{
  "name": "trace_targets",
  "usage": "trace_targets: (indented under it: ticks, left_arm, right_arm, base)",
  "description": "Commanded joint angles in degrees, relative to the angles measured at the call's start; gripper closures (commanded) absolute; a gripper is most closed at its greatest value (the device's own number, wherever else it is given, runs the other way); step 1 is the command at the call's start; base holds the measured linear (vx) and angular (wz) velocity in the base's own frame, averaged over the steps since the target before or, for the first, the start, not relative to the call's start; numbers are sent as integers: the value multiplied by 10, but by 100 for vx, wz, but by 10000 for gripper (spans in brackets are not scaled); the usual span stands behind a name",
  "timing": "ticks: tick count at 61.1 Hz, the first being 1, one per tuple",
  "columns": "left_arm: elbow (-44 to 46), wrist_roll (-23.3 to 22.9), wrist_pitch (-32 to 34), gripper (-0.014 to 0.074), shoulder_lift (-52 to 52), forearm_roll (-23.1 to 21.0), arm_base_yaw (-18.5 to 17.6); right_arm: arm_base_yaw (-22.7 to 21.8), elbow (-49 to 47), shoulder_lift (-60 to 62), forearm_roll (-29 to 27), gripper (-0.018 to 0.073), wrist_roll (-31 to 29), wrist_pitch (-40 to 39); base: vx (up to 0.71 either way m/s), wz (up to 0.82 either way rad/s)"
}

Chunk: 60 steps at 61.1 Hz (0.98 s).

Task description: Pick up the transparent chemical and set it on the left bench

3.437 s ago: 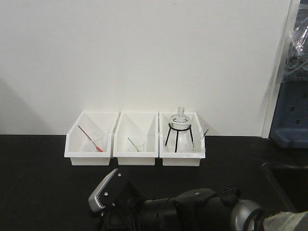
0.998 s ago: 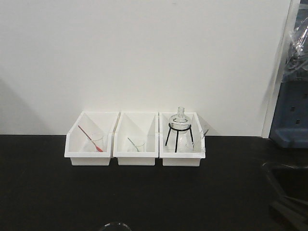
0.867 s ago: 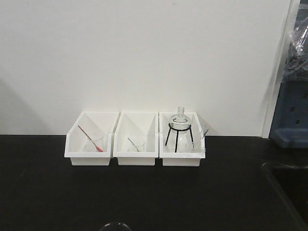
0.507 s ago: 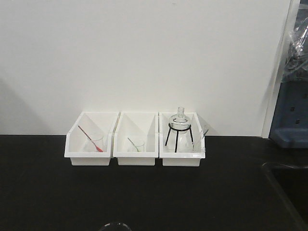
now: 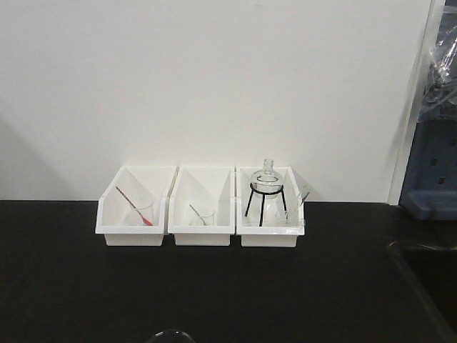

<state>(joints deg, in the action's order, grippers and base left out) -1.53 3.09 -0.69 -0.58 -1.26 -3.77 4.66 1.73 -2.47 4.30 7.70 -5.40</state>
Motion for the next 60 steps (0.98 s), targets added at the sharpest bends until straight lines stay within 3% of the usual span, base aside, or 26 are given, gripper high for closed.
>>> trace_targets:
  ticks: [1, 28, 60]
  left_arm:
    - [-9, -4, 45, 600, -11, 0, -1]
    - [-9, -4, 45, 600, -11, 0, -1]
    - [-9, -4, 45, 600, -11, 0, -1]
  right_arm:
    - [-3, 4, 33, 5, 562, -6, -20]
    - [-3, 4, 37, 12, 562, -8, 34]
    - [-3, 4, 37, 12, 562, -8, 31]
  base:
    - [0, 0]
    - [0, 0]
    - [0, 0]
